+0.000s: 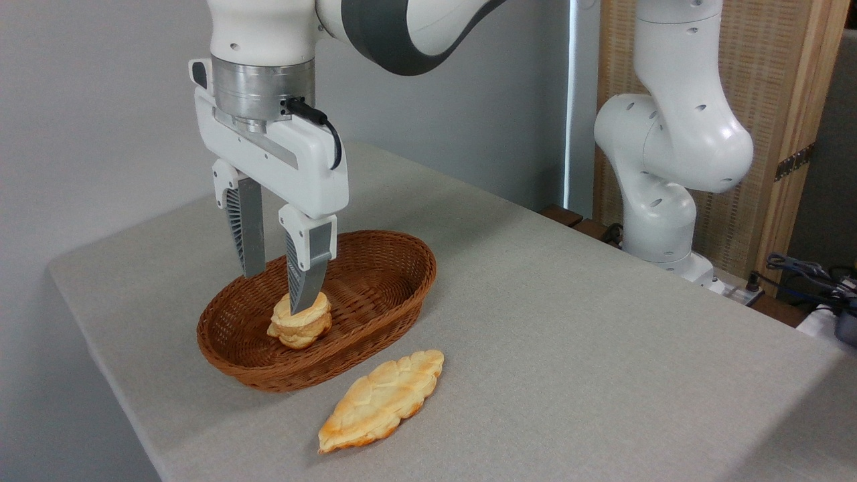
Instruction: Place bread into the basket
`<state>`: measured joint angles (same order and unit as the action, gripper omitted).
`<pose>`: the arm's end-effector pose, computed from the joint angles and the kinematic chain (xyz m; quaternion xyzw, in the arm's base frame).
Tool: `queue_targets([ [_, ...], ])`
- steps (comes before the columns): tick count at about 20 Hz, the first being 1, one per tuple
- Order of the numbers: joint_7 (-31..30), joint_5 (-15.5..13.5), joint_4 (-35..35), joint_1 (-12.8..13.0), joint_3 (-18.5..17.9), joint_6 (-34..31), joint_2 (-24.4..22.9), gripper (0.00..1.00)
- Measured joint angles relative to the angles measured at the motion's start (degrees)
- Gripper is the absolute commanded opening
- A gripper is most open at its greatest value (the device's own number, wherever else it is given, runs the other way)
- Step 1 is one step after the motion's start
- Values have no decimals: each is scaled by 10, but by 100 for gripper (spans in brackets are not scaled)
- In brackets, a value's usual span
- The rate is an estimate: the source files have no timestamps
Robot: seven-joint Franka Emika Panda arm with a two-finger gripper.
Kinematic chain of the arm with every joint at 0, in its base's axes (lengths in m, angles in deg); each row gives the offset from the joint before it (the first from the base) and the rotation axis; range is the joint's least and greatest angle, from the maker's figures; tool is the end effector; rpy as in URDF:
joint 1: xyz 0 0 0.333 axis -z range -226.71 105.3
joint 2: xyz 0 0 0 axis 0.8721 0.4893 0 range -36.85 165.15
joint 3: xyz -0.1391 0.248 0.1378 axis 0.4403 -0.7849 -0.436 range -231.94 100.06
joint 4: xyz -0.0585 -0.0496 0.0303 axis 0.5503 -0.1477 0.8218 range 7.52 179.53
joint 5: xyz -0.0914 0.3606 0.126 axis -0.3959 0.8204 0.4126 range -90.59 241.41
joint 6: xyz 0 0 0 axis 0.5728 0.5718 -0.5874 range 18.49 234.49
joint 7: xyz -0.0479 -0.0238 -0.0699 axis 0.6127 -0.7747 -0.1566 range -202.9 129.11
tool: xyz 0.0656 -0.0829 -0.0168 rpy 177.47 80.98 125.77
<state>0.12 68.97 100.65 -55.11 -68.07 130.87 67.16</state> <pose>0.5972 -0.0443 0.5704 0.9375 -0.3296 0.1090 0.0225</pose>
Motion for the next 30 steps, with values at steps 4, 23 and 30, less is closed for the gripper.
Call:
queue_targets([
  [4,0,0,0,0,-1,0,0,100],
  [23,0,0,8,-2,-51,21,14,100],
  [30,9,0,69,-2,-57,102,48,100],
])
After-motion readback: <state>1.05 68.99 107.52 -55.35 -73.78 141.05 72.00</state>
